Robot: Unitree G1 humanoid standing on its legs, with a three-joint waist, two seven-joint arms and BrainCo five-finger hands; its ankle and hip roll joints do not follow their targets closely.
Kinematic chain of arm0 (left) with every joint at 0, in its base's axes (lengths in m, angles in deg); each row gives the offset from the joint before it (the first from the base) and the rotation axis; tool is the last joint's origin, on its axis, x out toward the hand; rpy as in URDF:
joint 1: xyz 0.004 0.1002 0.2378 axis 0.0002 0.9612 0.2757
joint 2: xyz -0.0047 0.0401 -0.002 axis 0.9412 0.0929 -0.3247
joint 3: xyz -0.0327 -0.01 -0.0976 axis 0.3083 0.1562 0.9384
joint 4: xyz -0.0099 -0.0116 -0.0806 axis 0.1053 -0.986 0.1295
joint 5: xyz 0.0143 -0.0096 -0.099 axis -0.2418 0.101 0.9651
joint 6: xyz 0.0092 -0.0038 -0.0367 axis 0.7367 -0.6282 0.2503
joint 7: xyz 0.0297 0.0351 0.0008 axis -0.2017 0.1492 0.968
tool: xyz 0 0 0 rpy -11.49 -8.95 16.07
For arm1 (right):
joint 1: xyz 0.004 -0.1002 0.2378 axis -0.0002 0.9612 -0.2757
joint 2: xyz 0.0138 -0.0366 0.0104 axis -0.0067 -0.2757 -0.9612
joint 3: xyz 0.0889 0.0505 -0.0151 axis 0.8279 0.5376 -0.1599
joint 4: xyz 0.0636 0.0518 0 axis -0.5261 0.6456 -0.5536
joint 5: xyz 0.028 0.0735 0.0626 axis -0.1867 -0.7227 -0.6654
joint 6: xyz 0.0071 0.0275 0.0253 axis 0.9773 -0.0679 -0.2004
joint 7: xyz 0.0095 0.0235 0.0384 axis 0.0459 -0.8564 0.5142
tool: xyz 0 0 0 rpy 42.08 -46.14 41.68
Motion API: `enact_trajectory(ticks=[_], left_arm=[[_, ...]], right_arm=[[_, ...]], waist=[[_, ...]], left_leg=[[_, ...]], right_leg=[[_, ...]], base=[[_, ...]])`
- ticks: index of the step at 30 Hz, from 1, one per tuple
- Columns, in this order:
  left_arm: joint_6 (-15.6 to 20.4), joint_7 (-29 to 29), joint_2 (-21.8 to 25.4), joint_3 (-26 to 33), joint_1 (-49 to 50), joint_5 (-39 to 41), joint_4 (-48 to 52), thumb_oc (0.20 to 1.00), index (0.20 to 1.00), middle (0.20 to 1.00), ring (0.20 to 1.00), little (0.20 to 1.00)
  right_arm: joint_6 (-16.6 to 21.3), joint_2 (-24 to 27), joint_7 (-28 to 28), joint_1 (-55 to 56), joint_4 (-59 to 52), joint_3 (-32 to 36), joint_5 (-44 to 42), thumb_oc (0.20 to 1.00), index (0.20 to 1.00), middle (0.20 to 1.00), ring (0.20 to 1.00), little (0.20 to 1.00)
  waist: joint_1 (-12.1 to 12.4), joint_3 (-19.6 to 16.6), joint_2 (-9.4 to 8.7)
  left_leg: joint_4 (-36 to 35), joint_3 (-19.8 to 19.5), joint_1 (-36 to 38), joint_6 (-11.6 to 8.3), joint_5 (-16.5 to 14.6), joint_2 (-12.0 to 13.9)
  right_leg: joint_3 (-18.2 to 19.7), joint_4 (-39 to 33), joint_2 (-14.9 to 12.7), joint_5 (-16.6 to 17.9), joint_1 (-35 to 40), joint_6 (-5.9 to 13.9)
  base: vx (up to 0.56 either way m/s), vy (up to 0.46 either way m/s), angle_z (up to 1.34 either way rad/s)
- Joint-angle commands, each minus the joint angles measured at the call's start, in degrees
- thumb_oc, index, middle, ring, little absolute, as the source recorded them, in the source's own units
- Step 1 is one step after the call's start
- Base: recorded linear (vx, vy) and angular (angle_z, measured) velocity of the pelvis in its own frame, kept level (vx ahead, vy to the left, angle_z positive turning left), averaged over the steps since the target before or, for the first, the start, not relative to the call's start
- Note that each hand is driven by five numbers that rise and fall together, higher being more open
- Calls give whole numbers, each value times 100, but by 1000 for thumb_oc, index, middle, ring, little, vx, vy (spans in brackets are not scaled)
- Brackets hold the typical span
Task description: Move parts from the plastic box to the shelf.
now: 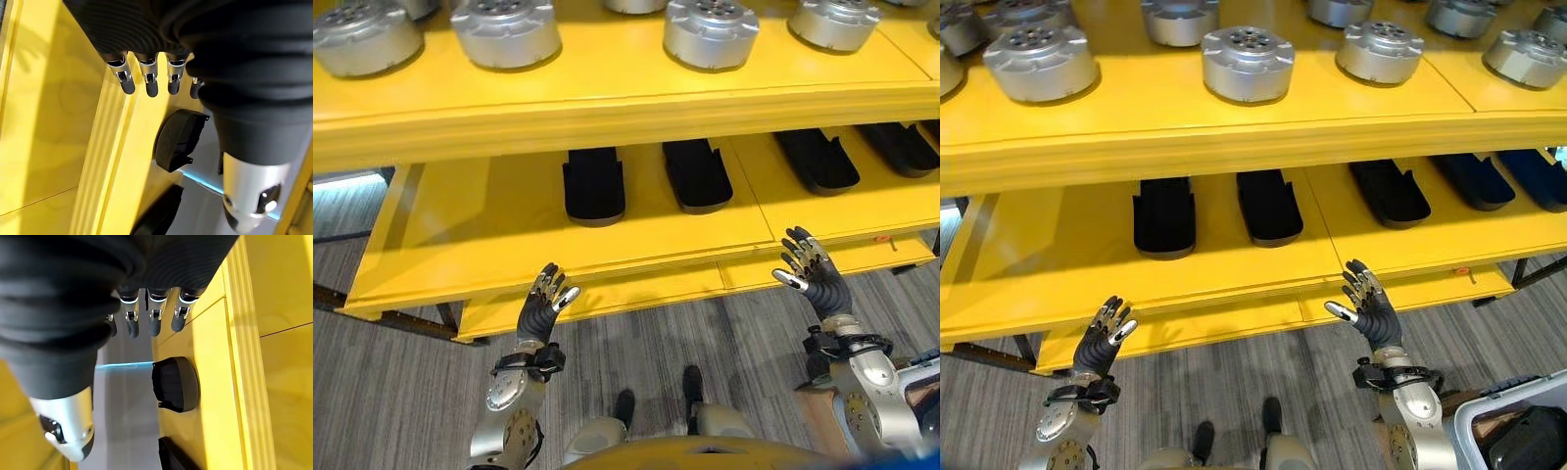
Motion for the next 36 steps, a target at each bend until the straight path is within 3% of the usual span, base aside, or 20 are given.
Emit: enact_trajectory(ticks=[1,4,7,8,9,10,11,12,13,15,16,17,22,23,24,28,32,33,35,36], left_arm=[[222,-92,186,134,-23,-162,430,1000,1000,1000,1000,1000],[232,-59,294,121,-67,-166,438,1000,1000,1000,1000,1000],[263,-16,313,159,-90,-102,397,1000,1000,1000,1000,1000],[276,39,341,184,-125,-85,373,1000,1000,1000,1000,1000],[319,105,400,294,-106,-25,416,1000,1000,1000,1000,1000],[318,106,400,295,-105,-24,418,1000,1000,1000,1000,1000],[282,130,399,400,-6,37,514,1000,1000,1000,1000,1000],[279,130,399,402,1,37,519,1000,1000,1000,1000,1000],[262,135,402,408,24,48,562,1000,1000,1000,1000,1000],[243,175,441,449,-2,26,534,1000,1000,1000,1000,1000],[228,192,448,521,56,36,584,1000,1000,1000,1000,1000],[222,191,417,585,119,20,609,1000,1000,1000,1000,1000],[226,177,267,709,270,-19,561,1000,1000,1000,1000,1000],[232,126,240,735,331,-19,584,1000,1000,1000,1000,1000],[233,124,237,732,334,-20,584,1000,1000,1000,1000,1000],[197,-22,167,534,239,-125,543,1000,1000,1000,1000,1000],[173,-58,58,357,151,-167,459,1000,1000,1000,1000,1000],[173,-58,58,356,150,-167,458,1000,1000,1000,1000,1000],[168,-89,42,301,108,-214,422,1000,1000,1000,1000,1000],[147,-101,33,268,76,-262,384,1000,1000,1000,1000,1000]], right_arm=[[179,211,18,-147,-220,-29,-275,1000,1000,1000,1000,1000],[121,176,62,-200,-290,-191,-254,1000,1000,1000,1000,1000],[114,214,97,-305,-339,-309,-228,1000,1000,1000,1000,1000],[128,217,73,-412,-368,-391,-133,1000,1000,1000,1000,1000],[169,189,29,-542,-390,-530,-63,1000,1000,1000,1000,1000],[170,189,29,-543,-389,-531,-63,1000,1000,1000,1000,1000],[163,134,-21,-642,-305,-608,-29,1000,1000,1000,1000,1000],[162,133,-23,-640,-305,-612,-28,1000,1000,1000,1000,1000],[121,114,-26,-670,-277,-651,-4,1000,1000,1000,1000,1000],[41,154,-30,-730,-241,-659,66,1000,1000,1000,1000,1000],[-6,238,-18,-769,-312,-637,213,1000,1000,1000,1000,1000],[-20,253,-25,-752,-336,-587,264,1000,1000,1000,1000,1000],[-56,321,-19,-627,-326,-438,257,1000,1000,1000,1000,1000],[-37,485,34,-461,-395,-261,163,1000,1000,1000,1000,1000],[-40,490,34,-454,-401,-258,161,1000,1000,1000,1000,1000],[-6,622,47,-205,-351,-65,121,1000,1000,1000,1000,1000],[45,640,18,-67,-333,41,36,1000,1000,1000,1000,1000],[45,640,18,-67,-334,42,36,1000,1000,1000,1000,1000],[74,648,21,-1,-343,109,20,1000,1000,1000,1000,1000],[134,621,-26,83,-303,201,32,1000,1000,1000,1000,1000]], waist=[[-86,-138,145],[-223,7,167],[-181,119,156],[-81,212,192],[182,296,328],[167,311,331],[329,262,445],[332,279,444],[331,262,452],[292,245,406],[312,238,382],[320,226,344],[311,136,185],[157,103,224],[160,104,234],[-126,82,342],[-280,50,429],[-280,50,430],[-346,71,438],[-406,106,397]], left_leg=[[93,286,-483,-41,149,159],[339,675,-550,88,-32,116],[511,942,-627,147,-147,139],[570,1175,-647,168,-211,234],[572,1627,-644,78,-245,515],[581,1611,-632,77,-255,514],[510,1968,-494,-31,-338,719],[499,1975,-464,-30,-341,717],[465,2133,-413,-50,-314,775],[477,2210,-383,-78,-312,773],[560,2320,-463,-107,-341,796],[612,2393,-491,-142,-356,841],[561,2564,-378,-306,-279,1031],[550,2642,-298,-541,-98,1472],[546,2642,-291,-550,-94,1484],[306,2847,-23,-852,310,1962],[335,2895,17,-1013,635,2239],[335,2895,18,-1014,636,2241],[571,2857,-58,-1050,684,2347],[1039,2794,-166,-1077,845,2532]], right_leg=[[-77,150,248,-662,443,169],[409,427,222,-555,89,288],[633,670,265,-497,-210,380],[300,885,154,-543,-379,432],[-1238,1108,-478,-684,-364,427],[-1254,1119,-481,-698,-344,429],[-2270,1246,-1054,-783,19,431],[-2263,1252,-1056,-789,37,437],[-2319,1279,-1230,-702,72,466],[-1946,1236,-1444,-410,93,572],[-2037,1134,-1805,-77,176,726],[-2106,1018,-1887,20,262,775],[-2114,552,-1641,-14,399,876],[-2038,458,-1263,-266,372,761],[-2039,456,-1250,-270,378,754],[-1864,192,-592,-593,469,535],[-1710,-48,-160,-715,548,356],[-1710,-49,-157,-715,549,355],[-1624,-134,2,-790,602,268],[-1562,-163,157,-894,696,143]], base=[[-21,112,-61],[-70,173,-60],[-110,119,-125],[-250,123,-166],[-196,76,-107],[-109,78,-233],[19,40,-247],[21,42,-204],[10,-29,-73],[-22,-94,-47],[-65,-182,-45],[-54,-210,-42],[59,-240,-55],[80,-296,-80],[122,-406,-73],[73,-249,-33],[64,-238,-29],[68,-226,-19],[64,-222,-19],[50,-186,-26]])
